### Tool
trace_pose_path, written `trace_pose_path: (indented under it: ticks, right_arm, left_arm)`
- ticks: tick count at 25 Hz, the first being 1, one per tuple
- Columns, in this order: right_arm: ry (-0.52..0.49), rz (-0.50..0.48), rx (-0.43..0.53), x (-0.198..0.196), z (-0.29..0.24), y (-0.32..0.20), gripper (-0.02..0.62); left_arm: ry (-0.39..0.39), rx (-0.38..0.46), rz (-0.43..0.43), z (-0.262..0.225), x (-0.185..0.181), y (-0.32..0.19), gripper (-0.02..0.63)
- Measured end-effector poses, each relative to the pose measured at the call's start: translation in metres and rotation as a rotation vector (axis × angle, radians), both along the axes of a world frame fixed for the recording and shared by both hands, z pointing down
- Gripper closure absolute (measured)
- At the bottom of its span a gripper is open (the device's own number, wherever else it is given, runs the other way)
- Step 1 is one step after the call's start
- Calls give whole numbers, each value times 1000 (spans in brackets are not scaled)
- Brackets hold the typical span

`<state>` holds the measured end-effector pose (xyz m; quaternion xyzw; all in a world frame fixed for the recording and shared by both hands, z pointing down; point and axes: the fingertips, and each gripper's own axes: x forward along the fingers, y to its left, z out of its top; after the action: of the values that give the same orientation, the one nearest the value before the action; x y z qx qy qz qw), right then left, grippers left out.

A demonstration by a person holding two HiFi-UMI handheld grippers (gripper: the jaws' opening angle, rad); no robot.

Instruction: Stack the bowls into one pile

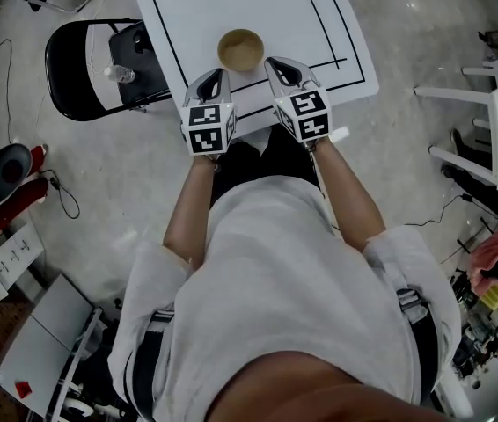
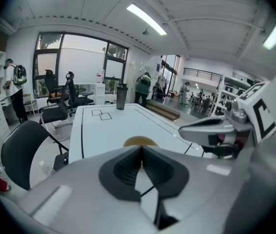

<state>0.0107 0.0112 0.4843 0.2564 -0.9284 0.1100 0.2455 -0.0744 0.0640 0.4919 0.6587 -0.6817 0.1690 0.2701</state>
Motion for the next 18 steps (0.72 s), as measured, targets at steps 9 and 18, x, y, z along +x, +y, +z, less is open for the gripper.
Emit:
trace_pose_path:
  ticks: [9, 18]
  right_arm:
    - [-125, -89, 110, 30, -54, 27, 595]
    - [-245, -164, 212, 115, -107, 64, 595]
  left_arm:
    - [-28, 185, -154, -52, 33, 33, 603]
    - [-94, 298, -265, -97, 115, 76, 603]
